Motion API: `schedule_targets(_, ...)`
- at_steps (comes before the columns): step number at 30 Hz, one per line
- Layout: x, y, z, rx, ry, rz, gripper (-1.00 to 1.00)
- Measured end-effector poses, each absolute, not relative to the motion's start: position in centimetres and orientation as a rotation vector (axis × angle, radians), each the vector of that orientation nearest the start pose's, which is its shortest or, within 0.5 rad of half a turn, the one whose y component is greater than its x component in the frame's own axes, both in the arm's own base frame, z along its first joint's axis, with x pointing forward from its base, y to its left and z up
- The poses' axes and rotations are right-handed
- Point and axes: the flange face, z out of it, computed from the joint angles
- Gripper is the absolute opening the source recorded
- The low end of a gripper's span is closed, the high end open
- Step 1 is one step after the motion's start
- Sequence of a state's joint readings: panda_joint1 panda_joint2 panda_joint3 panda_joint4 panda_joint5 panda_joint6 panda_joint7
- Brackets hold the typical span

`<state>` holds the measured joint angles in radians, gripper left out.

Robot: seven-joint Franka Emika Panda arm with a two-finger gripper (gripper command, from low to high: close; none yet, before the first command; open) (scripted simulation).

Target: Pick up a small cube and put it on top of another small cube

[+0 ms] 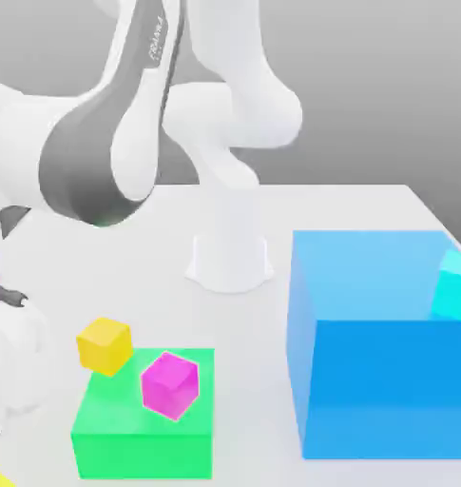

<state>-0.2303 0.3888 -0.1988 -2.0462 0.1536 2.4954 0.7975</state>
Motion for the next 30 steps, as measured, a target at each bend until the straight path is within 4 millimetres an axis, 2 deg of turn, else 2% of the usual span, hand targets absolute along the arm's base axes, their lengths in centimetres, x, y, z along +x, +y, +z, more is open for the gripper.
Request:
schedule_targets(3, 54.0, -26.9, 20.6, -2.427, 1.984, -0.021, 0.00)
schedule_targets(6, 53.8, -27.3, 15.5, -2.423, 1.999, -0.003, 0.00)
schedule_targets(7, 53.7, -27.3, 14.2, -2.423, 2.000, -0.001, -1.00)
schedule_targets(12, 53.7, -27.3, 14.2, -2.421, 1.999, -0.001, -1.00)
schedule_targets(13, 53.7, -27.3, 13.6, -2.421, 2.000, -0.001, -1.00)
schedule_targets(15, 53.7, -27.4, 15.1, -2.421, 2.000, 0.000, -1.00)
schedule_targets(19, 53.1, -27.0, 20.5, -2.408, 2.011, 0.002, -1.00)
schedule_targets(24, 49.9, -25.0, 25.0, -2.353, 2.057, 0.010, -1.00)
schedule_targets(30, 45.3, -22.3, 29.3, -2.296, 2.112, 0.015, -1.00)
